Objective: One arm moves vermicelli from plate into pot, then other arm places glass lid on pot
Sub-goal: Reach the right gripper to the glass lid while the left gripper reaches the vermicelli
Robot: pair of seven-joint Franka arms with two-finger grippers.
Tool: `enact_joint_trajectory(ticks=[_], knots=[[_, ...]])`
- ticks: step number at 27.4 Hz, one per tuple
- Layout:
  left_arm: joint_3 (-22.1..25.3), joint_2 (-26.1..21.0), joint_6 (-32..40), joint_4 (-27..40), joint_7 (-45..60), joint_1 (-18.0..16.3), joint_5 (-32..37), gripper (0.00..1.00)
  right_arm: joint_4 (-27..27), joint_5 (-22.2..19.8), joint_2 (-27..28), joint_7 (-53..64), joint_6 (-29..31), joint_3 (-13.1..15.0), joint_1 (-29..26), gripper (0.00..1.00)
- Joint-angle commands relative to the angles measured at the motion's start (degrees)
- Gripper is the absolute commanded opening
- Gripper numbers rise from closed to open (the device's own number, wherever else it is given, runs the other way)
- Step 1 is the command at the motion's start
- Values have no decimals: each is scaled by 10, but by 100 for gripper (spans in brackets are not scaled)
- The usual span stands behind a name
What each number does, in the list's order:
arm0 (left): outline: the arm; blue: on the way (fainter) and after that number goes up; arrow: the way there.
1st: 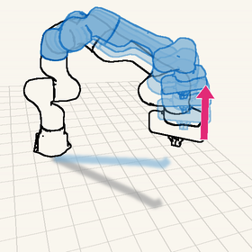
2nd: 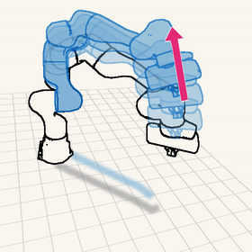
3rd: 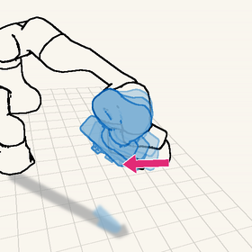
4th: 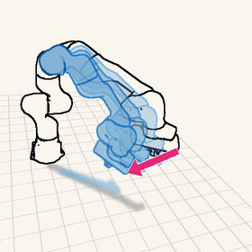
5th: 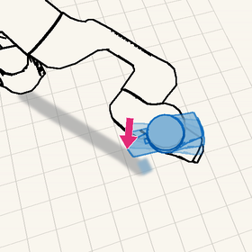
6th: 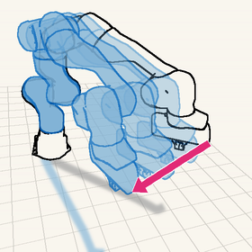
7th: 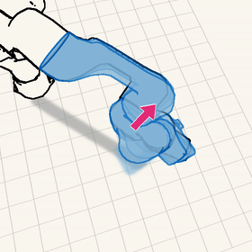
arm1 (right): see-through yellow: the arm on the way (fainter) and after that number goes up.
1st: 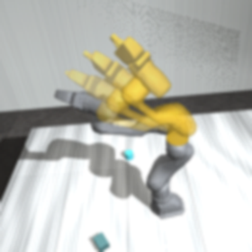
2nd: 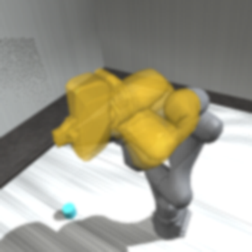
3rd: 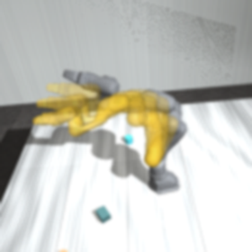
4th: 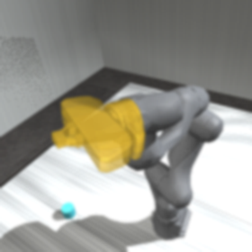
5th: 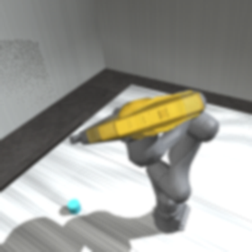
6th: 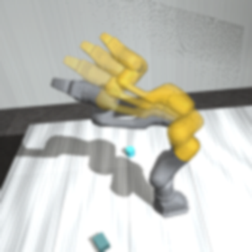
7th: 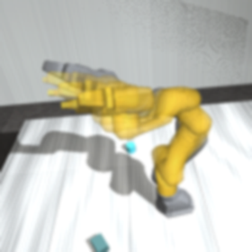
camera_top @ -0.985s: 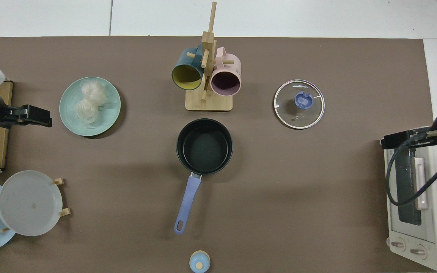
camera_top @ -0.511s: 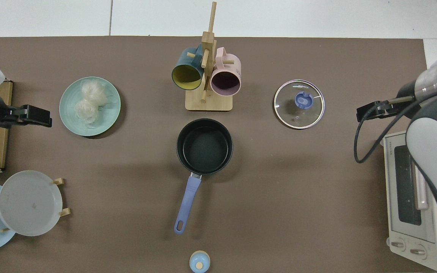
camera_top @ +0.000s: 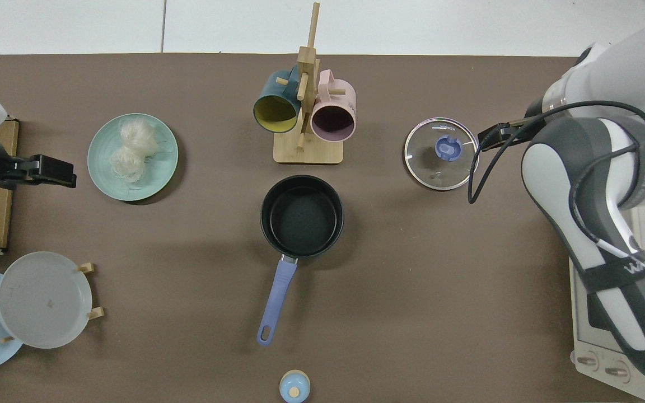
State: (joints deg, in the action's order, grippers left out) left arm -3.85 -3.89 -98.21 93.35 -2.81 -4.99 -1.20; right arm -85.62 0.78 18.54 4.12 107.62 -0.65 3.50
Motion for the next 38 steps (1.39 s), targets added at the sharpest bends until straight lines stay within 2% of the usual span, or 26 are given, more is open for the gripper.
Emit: enact_joint_trajectory(ticks=[1, 5, 11, 16, 19, 22, 26, 30, 32, 35, 38], knots=[[0, 12, 3, 12, 4, -2, -2, 100, 22, -5, 45, -20, 34, -4, 7, 100], [0, 12, 2, 12, 4, -2, -2, 100, 21, -6, 66, -35, 53, -4, 12, 100], [0, 12, 3, 12, 4, -2, -2, 100, 18, -19, 103, -39, 114, -6, 13, 100], [0, 15, 8, 17, 25, 1, -3, 98, 16, -24, 120, -67, 136, -6, 16, 100], [-1, 11, -28, 28, 32, -2, -9, 100, 12, -30, 130, -82, 170, -7, 19, 100], [0, -16, -76, 34, 33, 2, -9, 100, 10, -31, 139, -84, 175, -7, 20, 100], [-1, -75, -139, 35, 28, 2, -9, 100, 10, -31, 149, -86, 177, -7, 23, 100], [-1, -103, -203, 32, 22, -3, -7, 100, 10, -32, 155, -94, 185, -7, 33, 100], [0, -133, -216, 25, 14, 0, -2, 100, 12, -35, 161, -97, 185, -8, 34, 100], [-1, -194, -273, 2, 4, 6, 8, 100, 13, -44, 166, -106, 186, -10, 37, 100], [-7, -231, -304, -7, 1, 13, 32, 100, 11, -65, 168, -104, 197, -20, 29, 100]])
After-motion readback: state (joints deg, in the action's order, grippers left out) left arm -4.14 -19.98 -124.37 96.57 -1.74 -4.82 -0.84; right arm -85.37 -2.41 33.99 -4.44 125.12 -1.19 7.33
